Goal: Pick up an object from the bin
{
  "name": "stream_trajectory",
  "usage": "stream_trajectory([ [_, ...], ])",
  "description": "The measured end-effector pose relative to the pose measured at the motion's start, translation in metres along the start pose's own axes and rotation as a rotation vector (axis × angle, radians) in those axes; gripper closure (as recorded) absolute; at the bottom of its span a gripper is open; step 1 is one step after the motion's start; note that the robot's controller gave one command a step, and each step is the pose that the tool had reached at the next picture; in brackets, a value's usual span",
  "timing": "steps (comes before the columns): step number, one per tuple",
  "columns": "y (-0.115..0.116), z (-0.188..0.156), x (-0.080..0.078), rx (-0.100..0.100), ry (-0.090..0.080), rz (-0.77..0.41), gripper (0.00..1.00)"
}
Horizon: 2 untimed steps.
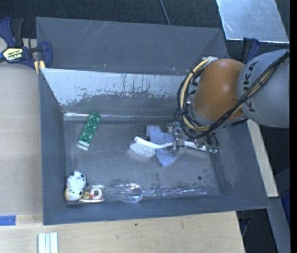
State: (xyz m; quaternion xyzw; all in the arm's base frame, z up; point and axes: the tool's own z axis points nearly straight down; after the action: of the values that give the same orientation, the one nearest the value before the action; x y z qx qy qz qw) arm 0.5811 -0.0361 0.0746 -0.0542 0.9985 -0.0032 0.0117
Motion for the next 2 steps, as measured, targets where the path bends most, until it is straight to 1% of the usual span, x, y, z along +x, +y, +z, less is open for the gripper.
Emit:
stream_trajectory([
  [1,0.0,0.0,0.0,0.0,0.0,0.0,1.0],
  [2,0.0,-0.019,0.006,-0.002,0.012,0.002,1.0],
])
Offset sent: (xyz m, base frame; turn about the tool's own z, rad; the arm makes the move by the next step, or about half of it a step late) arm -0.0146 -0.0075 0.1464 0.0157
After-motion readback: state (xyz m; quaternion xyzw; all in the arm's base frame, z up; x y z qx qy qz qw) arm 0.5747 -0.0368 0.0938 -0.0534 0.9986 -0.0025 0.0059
